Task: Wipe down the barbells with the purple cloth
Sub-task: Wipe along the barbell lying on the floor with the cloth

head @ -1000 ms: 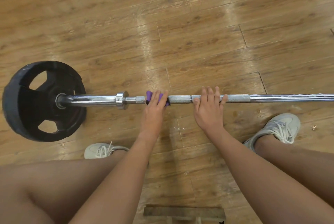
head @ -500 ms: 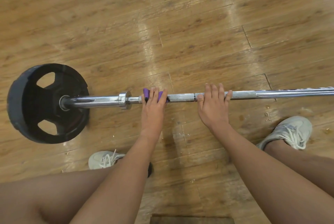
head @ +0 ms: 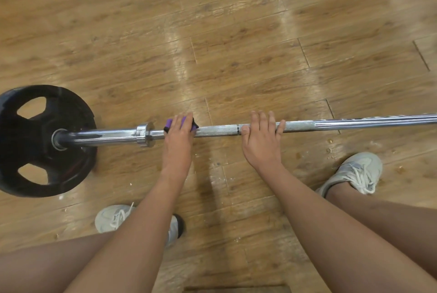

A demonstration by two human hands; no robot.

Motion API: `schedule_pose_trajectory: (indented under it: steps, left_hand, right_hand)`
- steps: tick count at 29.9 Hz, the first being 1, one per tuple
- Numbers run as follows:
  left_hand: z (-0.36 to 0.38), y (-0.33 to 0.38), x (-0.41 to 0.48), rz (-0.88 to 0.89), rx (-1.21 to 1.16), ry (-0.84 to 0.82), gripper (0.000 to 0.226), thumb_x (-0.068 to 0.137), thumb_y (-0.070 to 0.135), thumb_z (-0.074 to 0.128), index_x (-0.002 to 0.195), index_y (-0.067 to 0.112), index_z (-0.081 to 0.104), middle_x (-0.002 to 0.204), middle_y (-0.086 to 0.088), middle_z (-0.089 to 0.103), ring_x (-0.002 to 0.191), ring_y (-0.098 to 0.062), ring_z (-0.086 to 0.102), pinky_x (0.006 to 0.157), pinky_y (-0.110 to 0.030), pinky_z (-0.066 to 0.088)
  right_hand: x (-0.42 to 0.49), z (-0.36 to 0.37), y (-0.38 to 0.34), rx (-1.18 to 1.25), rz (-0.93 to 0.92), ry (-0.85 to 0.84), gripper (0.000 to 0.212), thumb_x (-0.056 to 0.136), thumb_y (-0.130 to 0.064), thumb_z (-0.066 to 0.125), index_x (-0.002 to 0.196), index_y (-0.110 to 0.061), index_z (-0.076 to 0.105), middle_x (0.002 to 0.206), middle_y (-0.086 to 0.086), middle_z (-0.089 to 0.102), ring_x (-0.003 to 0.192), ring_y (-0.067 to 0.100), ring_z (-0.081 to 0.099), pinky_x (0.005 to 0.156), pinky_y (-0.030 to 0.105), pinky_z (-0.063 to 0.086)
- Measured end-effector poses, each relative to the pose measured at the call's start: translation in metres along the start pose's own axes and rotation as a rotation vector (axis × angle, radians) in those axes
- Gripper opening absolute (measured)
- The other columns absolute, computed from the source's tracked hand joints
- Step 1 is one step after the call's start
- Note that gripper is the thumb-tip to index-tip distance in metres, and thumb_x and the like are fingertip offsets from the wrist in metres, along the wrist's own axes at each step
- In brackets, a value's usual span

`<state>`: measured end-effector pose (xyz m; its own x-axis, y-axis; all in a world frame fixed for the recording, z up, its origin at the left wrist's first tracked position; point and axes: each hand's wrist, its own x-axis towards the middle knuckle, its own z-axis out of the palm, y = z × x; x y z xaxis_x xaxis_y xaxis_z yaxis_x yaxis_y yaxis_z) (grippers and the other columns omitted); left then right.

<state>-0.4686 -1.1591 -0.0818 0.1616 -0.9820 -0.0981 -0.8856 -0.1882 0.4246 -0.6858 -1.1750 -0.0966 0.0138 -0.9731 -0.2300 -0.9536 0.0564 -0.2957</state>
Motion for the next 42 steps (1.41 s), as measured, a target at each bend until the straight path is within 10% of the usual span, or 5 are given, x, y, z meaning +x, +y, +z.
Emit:
schedule_pose_trajectory:
  steps: [17,23,31,42]
  left_hand:
    - [0.017,0.018,0.006,0.007,-0.074,0.046,0.047,0.105,0.013,0.05,0.151,0.015,0.043,0.16,-0.014,0.035,0.152,-0.025,0.024,0.118,-0.041,0.032]
    - [0.037,0.025,-0.007,0.134,0.05,0.042,0.096,0.081,-0.017,0.069,0.155,0.023,0.023,0.163,-0.017,0.026,0.154,-0.026,0.017,0.105,-0.044,0.047]
    - [0.014,-0.014,0.013,0.116,0.05,0.044,0.058,0.102,0.002,0.054,0.155,0.016,0.036,0.162,-0.015,0.032,0.152,-0.026,0.023,0.114,-0.044,0.039]
    - [0.027,0.003,-0.01,0.227,0.103,0.03,0.078,0.088,-0.01,0.068,0.154,0.015,0.035,0.16,-0.019,0.033,0.151,-0.03,0.025,0.103,-0.045,0.05]
  right_hand:
    - [0.022,-0.003,-0.002,-0.015,0.011,-0.047,0.066,0.102,-0.046,0.011,0.155,-0.012,0.03,0.161,0.008,0.029,0.154,0.033,0.007,0.121,0.057,-0.008]
    - [0.031,-0.007,-0.005,-0.002,0.02,-0.044,0.057,0.107,-0.04,0.024,0.157,-0.012,0.028,0.163,0.008,0.028,0.154,0.031,0.007,0.121,0.055,-0.008]
    - [0.038,-0.007,-0.003,0.003,0.017,-0.053,0.056,0.108,-0.039,0.024,0.158,-0.012,0.027,0.164,0.008,0.026,0.154,0.031,0.005,0.121,0.055,-0.01]
    - [0.022,-0.002,-0.003,-0.019,-0.007,0.005,0.058,0.107,-0.04,0.022,0.156,-0.009,0.03,0.159,0.01,0.033,0.15,0.031,0.018,0.122,0.054,-0.002]
